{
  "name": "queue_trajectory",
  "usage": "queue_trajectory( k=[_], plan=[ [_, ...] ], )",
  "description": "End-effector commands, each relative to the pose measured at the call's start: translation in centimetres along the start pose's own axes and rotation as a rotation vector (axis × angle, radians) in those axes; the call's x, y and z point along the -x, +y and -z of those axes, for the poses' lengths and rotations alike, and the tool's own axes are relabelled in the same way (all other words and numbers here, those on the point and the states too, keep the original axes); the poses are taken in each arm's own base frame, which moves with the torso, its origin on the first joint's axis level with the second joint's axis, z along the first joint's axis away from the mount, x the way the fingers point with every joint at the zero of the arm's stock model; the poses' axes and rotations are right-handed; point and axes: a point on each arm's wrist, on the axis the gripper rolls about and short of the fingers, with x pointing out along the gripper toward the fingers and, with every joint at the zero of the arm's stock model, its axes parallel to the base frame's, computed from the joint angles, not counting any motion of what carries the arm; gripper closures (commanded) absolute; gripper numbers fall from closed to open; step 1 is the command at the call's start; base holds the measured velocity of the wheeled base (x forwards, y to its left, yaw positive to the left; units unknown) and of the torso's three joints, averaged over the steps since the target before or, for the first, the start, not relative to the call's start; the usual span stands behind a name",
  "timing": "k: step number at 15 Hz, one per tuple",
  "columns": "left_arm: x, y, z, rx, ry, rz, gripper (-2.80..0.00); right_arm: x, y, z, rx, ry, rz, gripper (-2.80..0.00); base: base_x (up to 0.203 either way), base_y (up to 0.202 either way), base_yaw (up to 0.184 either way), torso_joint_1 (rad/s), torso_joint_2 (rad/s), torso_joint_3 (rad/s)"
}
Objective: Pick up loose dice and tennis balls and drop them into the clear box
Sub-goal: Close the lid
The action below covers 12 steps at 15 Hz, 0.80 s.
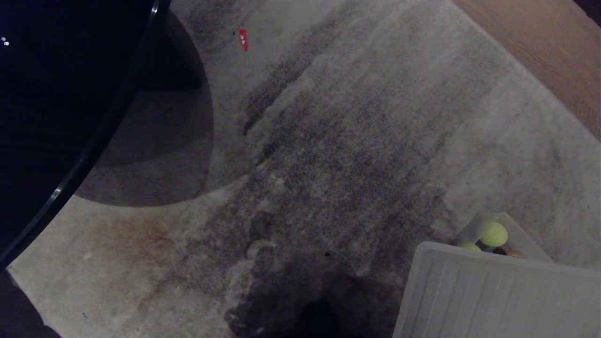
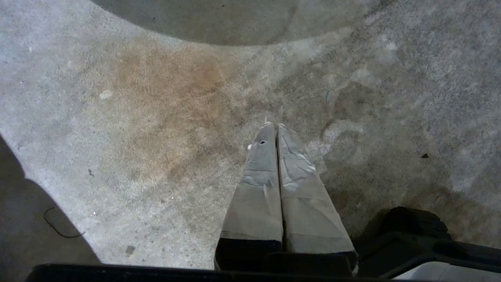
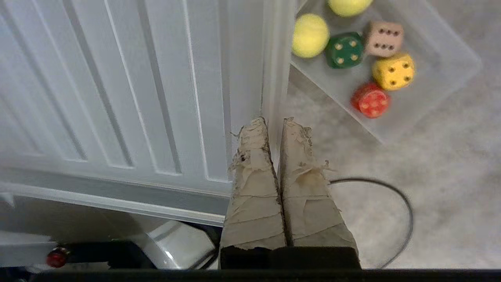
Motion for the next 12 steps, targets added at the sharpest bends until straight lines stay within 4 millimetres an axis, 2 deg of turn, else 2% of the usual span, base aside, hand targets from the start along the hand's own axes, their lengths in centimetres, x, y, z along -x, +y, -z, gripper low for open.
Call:
queue_trajectory(
  k=[1,4,8,12],
  plan=[
    [0.0,0.0,0.0,0.001,0.002,-0.001,0.00,0.2,0.0,0.4,-0.006,-0.023,0.016,0.00,0.000,0.000,0.000,0.000,0.00,0.000],
    [0.0,0.0,0.0,0.001,0.002,-0.001,0.00,0.7,-0.1,0.9,0.009,-0.065,0.053,0.00,0.000,0.000,0.000,0.000,0.00,0.000],
    [0.0,0.0,0.0,0.001,0.002,-0.001,0.00,2.0,-0.1,1.8,0.039,-0.225,0.030,0.00,0.000,0.000,0.000,0.000,0.00,0.000],
    [0.0,0.0,0.0,0.001,0.002,-0.001,0.00,2.0,-0.1,1.8,0.050,-0.229,0.024,0.00,0.000,0.000,0.000,0.000,0.00,0.000]
  ],
)
